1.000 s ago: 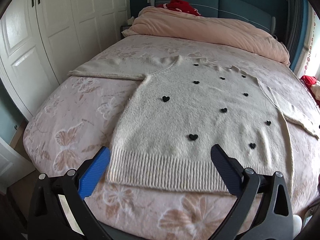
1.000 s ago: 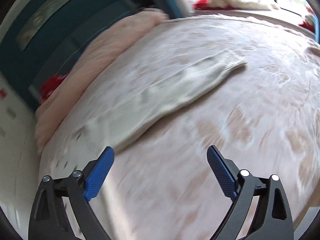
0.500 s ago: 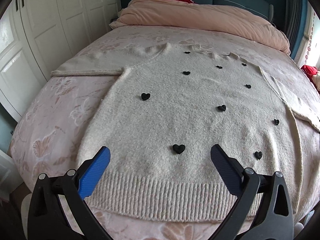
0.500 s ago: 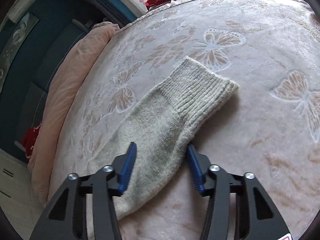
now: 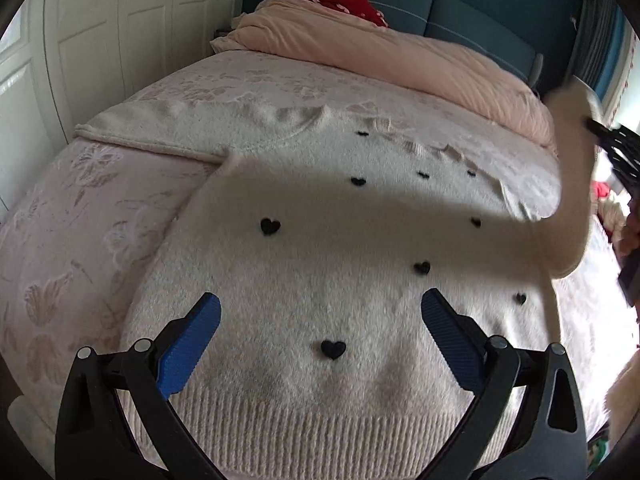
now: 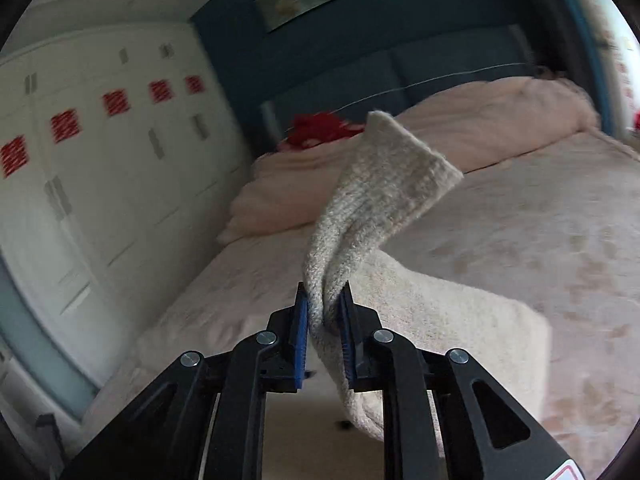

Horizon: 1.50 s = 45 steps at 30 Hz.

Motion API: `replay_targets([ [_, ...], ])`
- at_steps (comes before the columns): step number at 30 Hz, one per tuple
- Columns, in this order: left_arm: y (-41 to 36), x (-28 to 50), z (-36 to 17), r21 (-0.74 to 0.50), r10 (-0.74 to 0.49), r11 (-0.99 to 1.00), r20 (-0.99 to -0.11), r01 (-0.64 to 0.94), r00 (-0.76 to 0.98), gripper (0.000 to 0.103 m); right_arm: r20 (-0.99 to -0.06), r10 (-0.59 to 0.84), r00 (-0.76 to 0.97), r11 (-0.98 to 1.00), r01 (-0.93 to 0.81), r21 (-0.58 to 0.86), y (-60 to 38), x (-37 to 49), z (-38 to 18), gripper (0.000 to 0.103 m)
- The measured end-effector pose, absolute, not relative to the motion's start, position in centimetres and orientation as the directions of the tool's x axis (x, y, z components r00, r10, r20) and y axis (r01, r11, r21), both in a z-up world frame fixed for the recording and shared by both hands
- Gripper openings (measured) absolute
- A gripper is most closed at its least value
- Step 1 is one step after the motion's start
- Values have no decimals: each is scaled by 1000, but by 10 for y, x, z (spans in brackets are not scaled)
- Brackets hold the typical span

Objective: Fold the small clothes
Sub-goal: 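Grasp the sweater sleeve cuff with the right tool and lift it, then fold the sleeve across the sweater body with the right tool while the left tool grasps the other sleeve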

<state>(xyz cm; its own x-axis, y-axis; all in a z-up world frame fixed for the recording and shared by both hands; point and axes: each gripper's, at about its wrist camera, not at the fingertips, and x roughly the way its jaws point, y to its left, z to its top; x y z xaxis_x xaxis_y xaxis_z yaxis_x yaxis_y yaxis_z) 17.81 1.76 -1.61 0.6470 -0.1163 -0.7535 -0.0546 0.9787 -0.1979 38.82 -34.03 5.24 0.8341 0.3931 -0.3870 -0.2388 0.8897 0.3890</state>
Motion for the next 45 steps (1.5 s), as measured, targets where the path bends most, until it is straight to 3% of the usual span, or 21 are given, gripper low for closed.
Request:
replay_targets([
  [4,39,199,-9,-292,-174,953,-743,-79,646,98,-537,493,685,870,-372,324,-218,421,3,27],
  [6,50,215,-8,-328,-198,940,-744,-92,638,98,-550,501,669,864,-343,369,-216,415,-15,28],
  [8,61,240,-7,-394,-260,916,-728,-76,634,98,-544,498,675,847,-245,472,-244,397,-35,48],
  [9,64,255,-9,-406,-273,911,-726,-74,631,98,-543,478,691,842,-184,507,-262,384,-43,52],
  [13,63,325,-37,-450,-330,891,-731,-58,597,98,-612,347,711,854,30,519,-313,334,-74,55],
  [17,57,375,-82,-572,-431,807,-740,-147,516,96,-621,331,710,768,180,615,-361,314,-102,55],
  [19,49,387,-96,-581,-434,793,-750,-183,499,81,-596,350,723,728,191,659,-371,322,-110,55],
  [21,42,396,-102,-548,-407,816,-771,-185,489,37,-563,373,737,676,199,709,-378,338,-115,57],
  [23,41,403,-102,-548,-406,815,-771,-188,491,14,-540,370,756,636,217,740,-383,357,-124,57],
  [24,43,406,-99,-558,-410,808,-763,-190,500,10,-530,365,765,623,223,750,-386,363,-125,53],
  [25,45,407,-88,-582,-423,796,-732,-167,534,10,-520,354,777,617,224,754,-386,367,-122,23],
  [26,46,407,-74,-592,-430,796,-700,-127,570,10,-509,340,791,623,216,752,-389,374,-113,8],
  [29,46,406,-34,-575,-424,818,-630,-23,651,10,-412,271,870,679,130,722,-392,367,-67,8],
  [31,46,407,-28,-572,-439,820,-613,15,656,10,-396,246,885,715,110,690,-393,359,-57,6],
  [35,37,411,-90,-477,-393,879,-745,-19,540,10,-677,214,704,798,274,537,-391,378,-133,6],
  [36,35,410,-115,-460,-379,887,-779,-45,499,10,-664,235,710,778,273,566,-393,377,-137,5],
  [40,43,401,-113,-523,-421,852,-718,-31,554,11,-638,202,743,782,270,562,-392,364,-96,13],
  [45,48,401,-116,-523,-421,852,-718,-30,555,13,-596,87,799,872,229,433,-369,357,-52,15],
])
